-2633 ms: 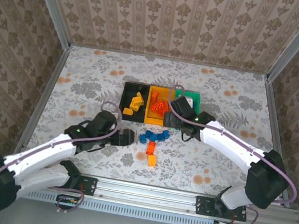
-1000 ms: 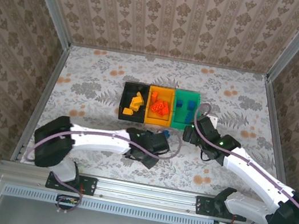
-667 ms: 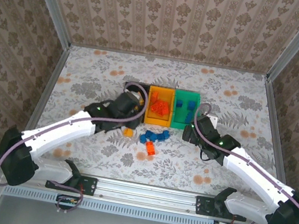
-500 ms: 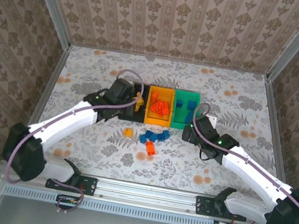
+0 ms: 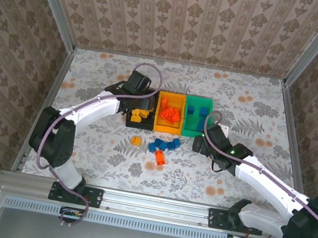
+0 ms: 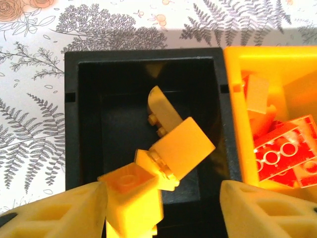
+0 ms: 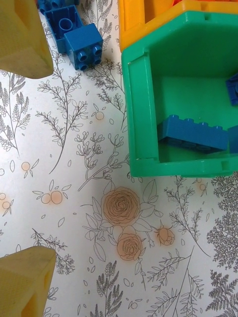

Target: Sort the legos into containers by color

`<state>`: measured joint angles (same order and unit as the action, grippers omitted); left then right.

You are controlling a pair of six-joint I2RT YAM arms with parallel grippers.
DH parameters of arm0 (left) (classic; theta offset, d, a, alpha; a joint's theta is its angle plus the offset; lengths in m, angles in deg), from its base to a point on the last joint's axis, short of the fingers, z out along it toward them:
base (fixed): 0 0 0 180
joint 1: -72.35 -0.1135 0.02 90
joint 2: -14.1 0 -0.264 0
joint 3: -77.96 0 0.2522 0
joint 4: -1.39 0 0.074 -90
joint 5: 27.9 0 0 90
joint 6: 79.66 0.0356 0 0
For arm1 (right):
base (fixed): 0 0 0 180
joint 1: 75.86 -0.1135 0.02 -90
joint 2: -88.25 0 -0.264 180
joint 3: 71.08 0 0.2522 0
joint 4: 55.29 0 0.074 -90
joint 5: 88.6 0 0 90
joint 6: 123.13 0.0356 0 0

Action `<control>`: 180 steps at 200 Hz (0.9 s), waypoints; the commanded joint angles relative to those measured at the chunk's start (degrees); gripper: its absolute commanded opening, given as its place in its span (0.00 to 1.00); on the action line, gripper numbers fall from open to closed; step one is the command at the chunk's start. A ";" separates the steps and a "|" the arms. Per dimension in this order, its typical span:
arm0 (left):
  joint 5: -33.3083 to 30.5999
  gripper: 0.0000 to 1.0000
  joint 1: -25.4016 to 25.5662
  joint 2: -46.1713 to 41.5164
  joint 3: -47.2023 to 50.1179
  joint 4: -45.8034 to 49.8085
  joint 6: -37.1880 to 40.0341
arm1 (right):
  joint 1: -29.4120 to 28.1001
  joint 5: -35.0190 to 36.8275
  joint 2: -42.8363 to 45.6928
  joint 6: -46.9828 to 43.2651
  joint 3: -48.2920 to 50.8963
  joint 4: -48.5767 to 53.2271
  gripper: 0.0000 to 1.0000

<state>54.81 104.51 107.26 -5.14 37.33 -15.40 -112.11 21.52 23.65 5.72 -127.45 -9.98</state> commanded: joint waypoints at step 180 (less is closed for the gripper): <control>-2.54 1.00 5.54 -53.45 31.03 10.06 -14.84 | -21.82 -6.94 -37.54 -5.26 -19.86 -2.88 0.73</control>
<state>54.35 109.93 55.72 24.61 43.64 -27.75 -133.11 12.78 -11.43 -0.10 -145.42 -17.17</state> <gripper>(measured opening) 0.997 0.764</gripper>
